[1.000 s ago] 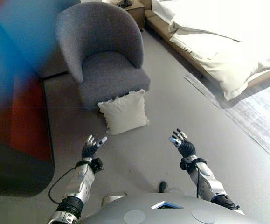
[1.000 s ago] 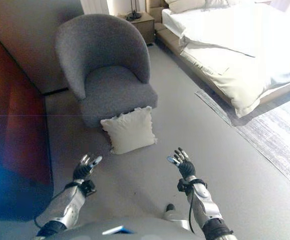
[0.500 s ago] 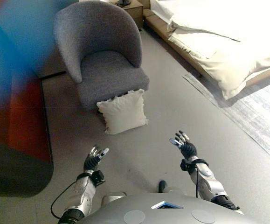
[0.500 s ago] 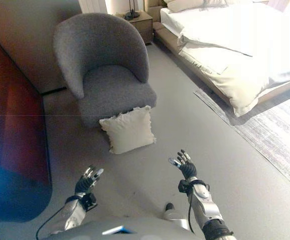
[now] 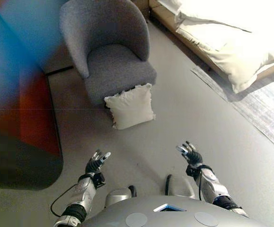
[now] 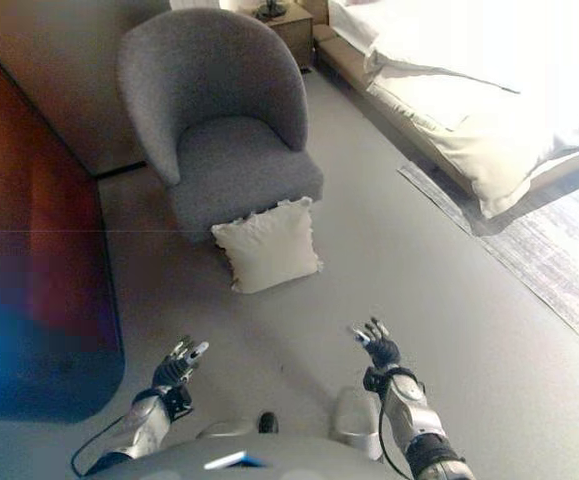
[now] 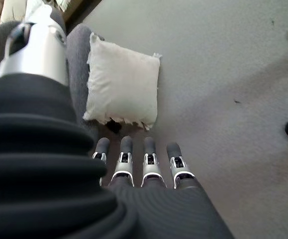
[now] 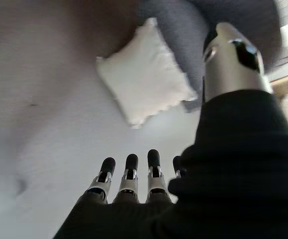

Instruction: Pick up the cushion and take it to the sofa

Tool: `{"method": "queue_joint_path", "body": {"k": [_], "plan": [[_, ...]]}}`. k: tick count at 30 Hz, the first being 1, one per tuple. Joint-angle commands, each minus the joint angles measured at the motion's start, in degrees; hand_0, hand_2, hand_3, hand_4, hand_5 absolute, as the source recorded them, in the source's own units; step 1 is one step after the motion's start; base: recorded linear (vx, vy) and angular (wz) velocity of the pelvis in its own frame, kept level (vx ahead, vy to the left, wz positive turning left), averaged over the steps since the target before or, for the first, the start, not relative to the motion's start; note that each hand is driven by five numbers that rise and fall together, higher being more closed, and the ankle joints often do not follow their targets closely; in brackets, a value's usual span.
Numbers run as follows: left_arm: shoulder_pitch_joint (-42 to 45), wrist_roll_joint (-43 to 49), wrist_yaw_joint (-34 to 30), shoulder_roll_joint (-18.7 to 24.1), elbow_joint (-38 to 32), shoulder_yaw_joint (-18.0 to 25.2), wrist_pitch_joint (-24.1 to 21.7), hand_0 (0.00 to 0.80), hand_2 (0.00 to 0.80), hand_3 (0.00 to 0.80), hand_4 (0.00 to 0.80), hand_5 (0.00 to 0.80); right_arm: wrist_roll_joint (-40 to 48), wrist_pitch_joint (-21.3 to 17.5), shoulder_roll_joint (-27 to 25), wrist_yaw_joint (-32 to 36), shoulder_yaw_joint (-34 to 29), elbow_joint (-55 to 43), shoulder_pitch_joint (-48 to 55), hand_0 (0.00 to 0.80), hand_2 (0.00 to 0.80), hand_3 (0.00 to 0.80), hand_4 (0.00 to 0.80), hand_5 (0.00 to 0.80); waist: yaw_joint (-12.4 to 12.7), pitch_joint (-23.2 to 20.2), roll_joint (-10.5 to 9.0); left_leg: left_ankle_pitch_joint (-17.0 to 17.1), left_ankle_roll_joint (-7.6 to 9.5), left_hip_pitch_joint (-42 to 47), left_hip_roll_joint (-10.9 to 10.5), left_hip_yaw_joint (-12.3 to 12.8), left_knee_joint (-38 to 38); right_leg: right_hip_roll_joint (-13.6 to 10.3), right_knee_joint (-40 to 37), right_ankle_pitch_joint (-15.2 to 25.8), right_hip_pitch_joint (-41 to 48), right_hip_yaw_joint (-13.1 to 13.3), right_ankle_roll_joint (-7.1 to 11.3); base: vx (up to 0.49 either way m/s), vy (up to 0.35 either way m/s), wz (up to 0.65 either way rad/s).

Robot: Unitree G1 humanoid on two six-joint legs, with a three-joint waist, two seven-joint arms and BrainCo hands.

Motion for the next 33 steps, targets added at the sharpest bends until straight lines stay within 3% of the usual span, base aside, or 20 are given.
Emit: {"method": "queue_joint_path", "body": {"k": [1, 4, 7, 10, 12, 14, 15, 17, 18, 19, 21, 22, 23, 26, 27, 29, 31, 33], "plan": [[-1.3, -1.3, -1.0, 0.7, -1.3, -0.7, -1.9, 0.000, 0.000, 0.000, 0.000, 0.000, 2.6, -2.6, -0.2, 2.7, -2.2, 1.2, -0.2, 0.000, 0.000, 0.000, 0.000, 0.000, -2.2, 0.8, -2.59, -1.5, 3.06, -1.9, -6.7, -1.0, 3.0, 0.5, -8.9, 10.8, -1.2, 1.1, 0.96, 0.371, -0.162, 0.15], [-3.3, -0.4, -1.2, 1.0, 1.0, -2.1, -2.0, 0.000, 0.000, 0.000, 0.000, 0.000, 5.9, -4.1, -0.3, 4.2, -3.3, 5.9, -1.1, 0.000, 0.000, 0.000, 0.000, 0.000, -3.7, 1.2, -4.47, -4.9, 2.73, 0.7, -8.1, -3.3, 3.8, 3.4, -22.6, 10.6, -3.4, 0.0, 2.18, 0.395, -0.146, 0.31], [-2.7, 0.7, -2.2, 0.3, 1.9, -1.7, -2.6, 0.000, 0.000, 0.000, 0.000, 0.000, 5.9, -3.8, 0.4, 3.8, -4.0, 5.3, -0.5, 0.000, 0.000, 0.000, 0.000, 0.000, -4.4, 1.1, -4.60, -7.6, 2.50, 4.1, -7.8, -4.5, 4.4, 4.6, -28.6, 11.6, -4.4, -2.6, 2.64, 0.491, -0.141, 0.59], [-1.2, 1.3, -3.3, -0.1, 1.6, -1.0, -3.4, 0.000, 0.000, 0.000, 0.000, 0.000, 4.7, -3.3, 1.0, 3.8, -4.5, 3.8, 1.1, 0.000, 0.000, 0.000, 0.000, 0.000, -5.1, 0.4, -4.99, -10.6, 2.88, 6.3, -7.8, -5.3, 6.2, 4.0, -27.8, 12.7, -4.9, -2.9, 2.41, 0.475, -0.161, 0.24], [-0.2, 1.3, -3.4, -0.6, 1.0, 0.0, -3.5, 0.000, 0.000, 0.000, 0.000, 0.000, 4.1, -3.0, 0.5, 5.3, -5.1, 4.6, 1.6, 0.000, 0.000, 0.000, 0.000, 0.000, -5.0, -0.7, -4.78, -11.9, 2.30, 7.6, -7.2, -5.0, 8.0, 3.5, -26.5, 11.2, -3.7, -4.1, 2.18, 0.518, -0.232, 0.09], [0.5, 0.4, -3.0, -1.0, 1.1, 0.8, -3.8, 0.000, 0.000, 0.000, 0.000, 0.000, 4.0, -2.9, 0.1, 6.3, -5.0, 5.9, 1.2, 0.000, 0.000, 0.000, 0.000, 0.000, -4.7, -1.8, -4.06, -10.0, 0.61, 8.4, -5.8, -3.5, 11.0, 3.7, -25.0, 9.5, -2.5, -6.3, 1.52, 0.490, -0.243, -0.11], [1.2, -0.6, -2.6, -1.5, 1.1, 1.6, -3.6, 0.000, 0.000, 0.000, 0.000, 0.000, 3.4, -2.3, -0.1, 6.0, -4.8, 6.1, 0.9, 0.000, 0.000, 0.000, 0.000, 0.000, -4.4, -2.4, -3.10, -6.2, -1.02, 8.8, -4.4, -2.9, 14.2, 4.5, -23.0, 8.1, -1.6, -7.0, 0.52, 0.449, -0.243, -0.15], [1.9, -2.4, -2.8, -2.1, 1.0, 2.5, -3.7, 0.000, 0.000, 0.000, 0.000, 0.000, 3.3, -2.3, -0.3, 6.3, -4.3, 4.9, 0.7, 0.000, 0.000, 0.000, 0.000, 0.000, -4.5, -3.3, -2.71, 1.0, -3.22, 7.2, -3.3, -3.2, 19.7, 5.4, -21.3, 6.6, -0.3, -6.1, -1.17, 0.421, -0.264, -0.07], [2.1, -2.8, -2.6, -2.3, 0.6, 2.5, -4.1, 0.000, 0.000, 0.000, 0.000, 0.000, 3.9, -2.3, -0.8, 6.7, -3.7, 4.3, 0.4, 0.000, 0.000, 0.000, 0.000, 0.000, -4.2, -3.4, -2.74, 5.3, -4.39, 4.4, -3.0, -2.6, 28.1, 6.1, -21.1, 4.7, 1.8, -5.4, -3.01, 0.391, -0.263, -0.03], [1.9, -3.1, -1.9, -2.6, 0.3, 2.3, -4.4, 0.000, 0.000, 0.000, 0.000, 0.000, 3.4, -2.5, -1.1, 6.8, -3.3, 4.0, 0.1, 0.000, 0.000, 0.000, 0.000, 0.000, -3.7, -3.5, -3.16, 7.3, -4.62, 0.9, -3.6, -2.6, 34.4, 6.1, -21.2, 3.7, 3.5, -5.1, -4.09, 0.325, -0.214, -0.02], [1.6, -3.6, -1.3, -2.8, 0.1, 2.1, -4.7, 0.000, 0.000, 0.000, 0.000, 0.000, 2.5, -2.6, -1.4, 6.9, -3.0, 3.8, -0.2, 0.000, 0.000, 0.000, 0.000, 0.000, -3.2, -3.5, -3.76, 8.3, -4.61, -2.8, -4.2, -2.2, 39.6, 5.8, -21.1, 2.6, 4.8, -5.1, -5.02, 0.266, -0.158, -0.30], [1.1, -4.6, -0.7, -2.5, -0.9, 1.8, -4.5, 0.000, 0.000, 0.000, 0.000, 0.000, 1.8, -2.6, -2.4, 7.4, -2.8, 3.7, -0.7, 0.000, 0.000, 0.000, 0.000, 0.000, -2.3, -3.0, -4.58, 8.4, -4.47, -8.4, -3.0, -0.5, 44.9, 5.4, -21.0, 0.9, 7.3, -5.1, -6.25, 0.308, -0.159, -0.70], [0.8, -4.6, -0.3, -2.4, -1.5, 1.4, -4.4, 0.000, 0.000, 0.000, 0.000, 0.000, 1.4, -2.6, -2.8, 7.4, -2.7, 3.8, -1.2, 0.000, 0.000, 0.000, 0.000, 0.000, -1.6, -2.4, -4.87, 7.8, -3.91, -11.4, -2.4, 0.0, 44.9, 5.3, -20.8, 0.0, 8.6, -5.0, -6.49, 0.339, -0.136, -0.53], [0.4, -4.1, 1.1, -1.6, -3.1, 0.7, -4.7, 0.000, 0.000, 0.000, 0.000, 0.000, 1.7, -2.1, -3.5, 7.4, -2.2, 3.3, -2.7, 0.000, 0.000, 0.000, 0.000, 0.000, 0.4, -0.7, -4.77, 6.8, -2.73, -15.7, -1.0, 0.1, 35.8, 6.1, -20.4, -2.6, 11.7, -2.9, -6.54, 0.262, -0.020, -0.14], [0.3, -4.4, 1.9, -1.3, -3.6, 0.5, -4.6, 0.000, 0.000, 0.000, 0.000, 0.000, 1.9, -1.7, -3.5, 7.0, -2.0, 2.9, -3.2, 0.000, 0.000, 0.000, 0.000, 0.000, 1.0, -0.1, -4.35, 7.4, -2.55, -15.8, 0.0, -0.2, 29.1, 7.4, -20.6, -3.6, 12.9, -0.9, -6.57, 0.292, 0.028, -0.32], [0.1, -4.1, 2.3, -1.0, -3.6, 0.9, -4.7, 0.000, 0.000, 0.000, 0.000, 0.000, 2.5, -1.5, -3.4, 6.9, -1.7, 3.2, -3.6, 0.000, 0.000, 0.000, 0.000, 0.000, 1.8, 0.0, -3.91, 9.2, -2.65, -17.3, 0.2, -2.6, 19.9, 9.1, -20.7, -4.7, 13.9, 2.3, -6.43, 0.331, 0.061, -0.34], [0.1, -4.1, 2.7, -1.2, -3.7, 1.4, -4.0, 0.000, 0.000, 0.000, 0.000, 0.000, 2.1, -0.8, -2.8, 5.5, -1.0, 3.2, -3.7, 0.000, 0.000, 0.000, 0.000, 0.000, 3.5, 0.2, -2.79, 11.6, -3.92, -18.9, 0.8, -5.7, 8.9, 10.4, -20.4, -6.1, 15.4, 4.0, -6.08, 0.392, 0.084, -0.23], [0.8, -4.3, 2.4, -1.6, -3.9, 1.9, -4.0, 0.000, 0.000, 0.000, 0.000, 0.000, 1.4, -0.6, -2.5, 5.8, -0.6, 3.4, -3.4, 0.000, 0.000, 0.000, 0.000, 0.000, 5.2, 0.4, -2.15, 14.1, -5.22, -20.1, 1.6, -6.8, 0.7, 10.6, -20.6, -7.4, 18.2, 5.1, -5.75, 0.408, 0.064, -0.38]]}}
